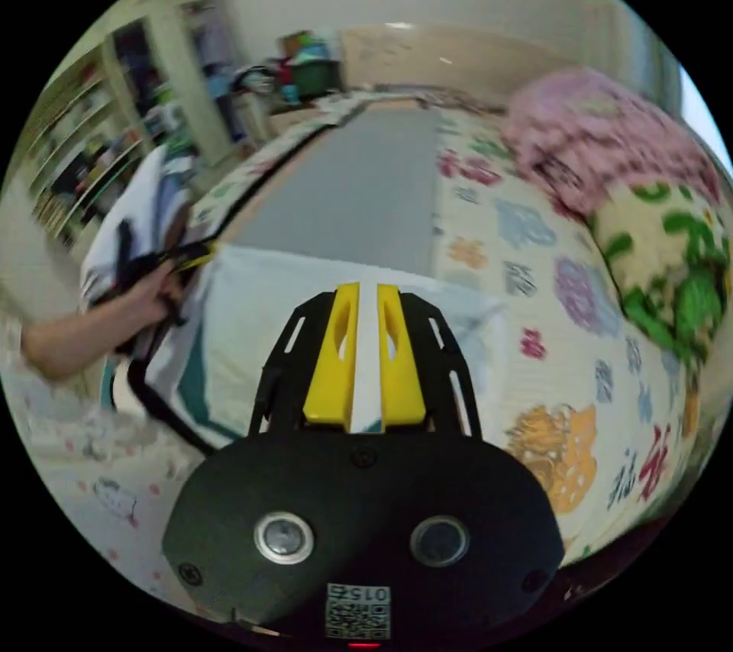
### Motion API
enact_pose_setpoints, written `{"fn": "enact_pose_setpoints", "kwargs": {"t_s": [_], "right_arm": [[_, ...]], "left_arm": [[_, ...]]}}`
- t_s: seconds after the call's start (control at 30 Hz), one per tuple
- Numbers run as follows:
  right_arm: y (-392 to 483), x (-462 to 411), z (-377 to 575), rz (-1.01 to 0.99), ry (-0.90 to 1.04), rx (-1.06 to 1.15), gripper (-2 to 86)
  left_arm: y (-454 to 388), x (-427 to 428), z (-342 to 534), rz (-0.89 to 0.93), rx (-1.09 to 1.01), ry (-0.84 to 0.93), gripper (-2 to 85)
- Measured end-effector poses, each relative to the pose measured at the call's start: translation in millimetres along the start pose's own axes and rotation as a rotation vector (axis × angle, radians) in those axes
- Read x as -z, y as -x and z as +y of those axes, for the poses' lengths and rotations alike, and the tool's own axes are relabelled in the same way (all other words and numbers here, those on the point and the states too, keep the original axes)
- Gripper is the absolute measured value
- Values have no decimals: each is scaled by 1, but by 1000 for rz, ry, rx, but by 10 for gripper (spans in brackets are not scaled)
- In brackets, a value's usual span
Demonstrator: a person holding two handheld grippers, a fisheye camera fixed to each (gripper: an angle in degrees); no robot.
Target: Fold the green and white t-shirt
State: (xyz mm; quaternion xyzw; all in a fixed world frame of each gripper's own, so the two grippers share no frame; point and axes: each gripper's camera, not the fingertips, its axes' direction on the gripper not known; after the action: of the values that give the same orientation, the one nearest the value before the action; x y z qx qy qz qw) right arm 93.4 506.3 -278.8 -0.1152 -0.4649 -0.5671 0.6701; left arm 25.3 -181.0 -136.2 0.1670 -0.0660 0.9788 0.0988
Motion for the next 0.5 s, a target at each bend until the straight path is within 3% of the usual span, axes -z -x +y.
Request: {"fn": "enact_pose_setpoints", "kwargs": {"t_s": [0.23,0.37,0.5], "right_arm": [[187,-76,94,-314,250,396,108],[222,-119,129,-209,427,465,100],[238,-123,158,-136,486,490,14]], "left_arm": [[0,27,-49,2,-8,-10,130],[-5,42,-85,14,-17,-3,119],[-10,54,-118,0,-40,13,107]]}}
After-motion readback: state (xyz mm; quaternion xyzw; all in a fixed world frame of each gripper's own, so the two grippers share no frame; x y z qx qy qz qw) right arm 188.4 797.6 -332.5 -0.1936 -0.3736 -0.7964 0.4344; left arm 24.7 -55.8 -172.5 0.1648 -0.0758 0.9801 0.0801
